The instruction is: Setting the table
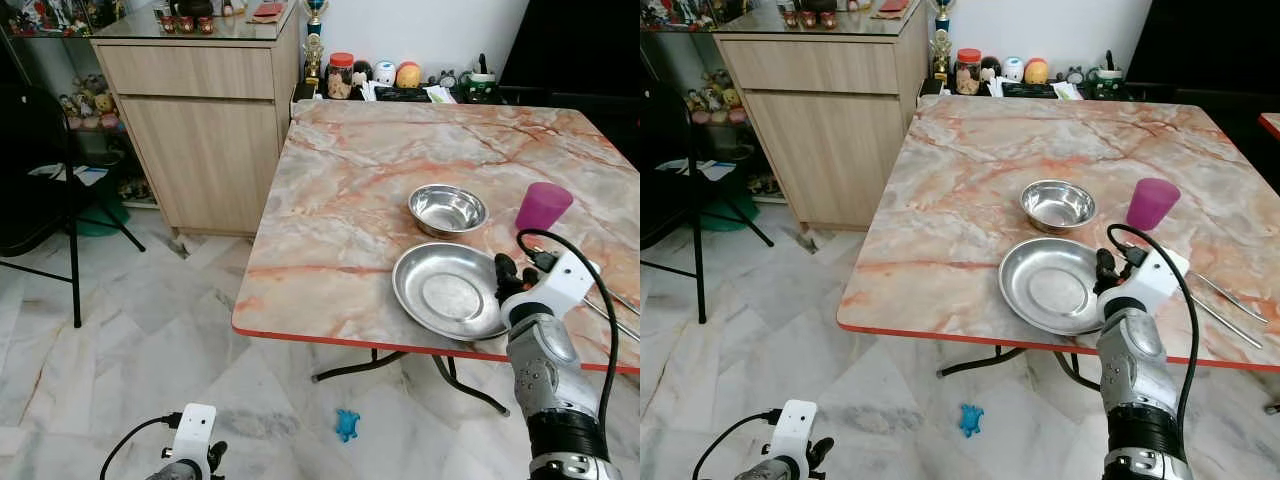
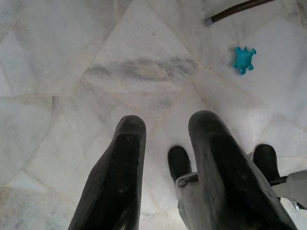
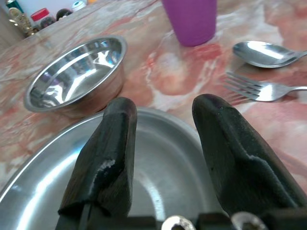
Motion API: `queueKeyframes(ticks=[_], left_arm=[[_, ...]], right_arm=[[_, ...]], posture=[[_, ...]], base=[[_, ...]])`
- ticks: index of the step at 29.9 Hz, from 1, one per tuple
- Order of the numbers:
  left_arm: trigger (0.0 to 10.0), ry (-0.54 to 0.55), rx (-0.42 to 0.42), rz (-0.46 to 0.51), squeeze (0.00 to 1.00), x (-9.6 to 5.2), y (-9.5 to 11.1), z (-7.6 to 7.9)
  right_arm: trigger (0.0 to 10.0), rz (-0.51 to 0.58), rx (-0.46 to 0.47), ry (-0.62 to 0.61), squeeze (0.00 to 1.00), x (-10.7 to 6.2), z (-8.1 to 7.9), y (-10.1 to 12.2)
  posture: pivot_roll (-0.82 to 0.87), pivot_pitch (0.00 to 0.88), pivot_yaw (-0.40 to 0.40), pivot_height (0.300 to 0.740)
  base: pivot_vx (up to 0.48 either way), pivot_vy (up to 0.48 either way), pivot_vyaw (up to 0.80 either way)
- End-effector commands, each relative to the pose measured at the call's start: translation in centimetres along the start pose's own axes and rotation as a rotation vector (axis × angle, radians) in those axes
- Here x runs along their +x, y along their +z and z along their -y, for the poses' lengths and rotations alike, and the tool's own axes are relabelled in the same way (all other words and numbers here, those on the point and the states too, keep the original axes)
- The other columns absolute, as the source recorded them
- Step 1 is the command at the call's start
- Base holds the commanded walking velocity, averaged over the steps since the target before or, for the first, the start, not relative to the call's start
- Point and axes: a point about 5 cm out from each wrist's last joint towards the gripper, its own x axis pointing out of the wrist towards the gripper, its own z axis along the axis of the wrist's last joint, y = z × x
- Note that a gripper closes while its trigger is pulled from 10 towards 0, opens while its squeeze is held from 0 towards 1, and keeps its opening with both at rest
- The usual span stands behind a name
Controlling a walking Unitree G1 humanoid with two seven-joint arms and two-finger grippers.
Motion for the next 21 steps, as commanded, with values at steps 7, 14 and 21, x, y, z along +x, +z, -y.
queueKeyframes(ticks=[7, 14, 21], left_arm=[[10.0, -0.023, 0.016, -0.044, 0.00, -0.1, -0.7, 0.2], [10.0, -0.018, 0.022, -0.044, 0.00, -0.1, -0.9, 0.3], [10.0, -0.015, 0.022, -0.046, 0.00, -0.1, -0.9, 0.2]], right_arm=[[10.0, -0.035, 0.006, -0.029, 1.00, -0.2, 0.8, -0.7], [10.0, -0.107, 0.068, -0.079, 0.00, 0.1, 1.8, -1.6], [10.0, -0.166, 0.097, -0.081, 0.00, 0.1, 1.8, -2.4]], posture=[[-0.03, 0.000, -0.005, 0.740], [-0.03, 0.000, -0.004, 0.740], [-0.02, 0.000, -0.004, 0.740]], base=[[0.000, 0.000, 0.00], [0.000, 0.000, 0.00], [0.000, 0.000, 0.00]])
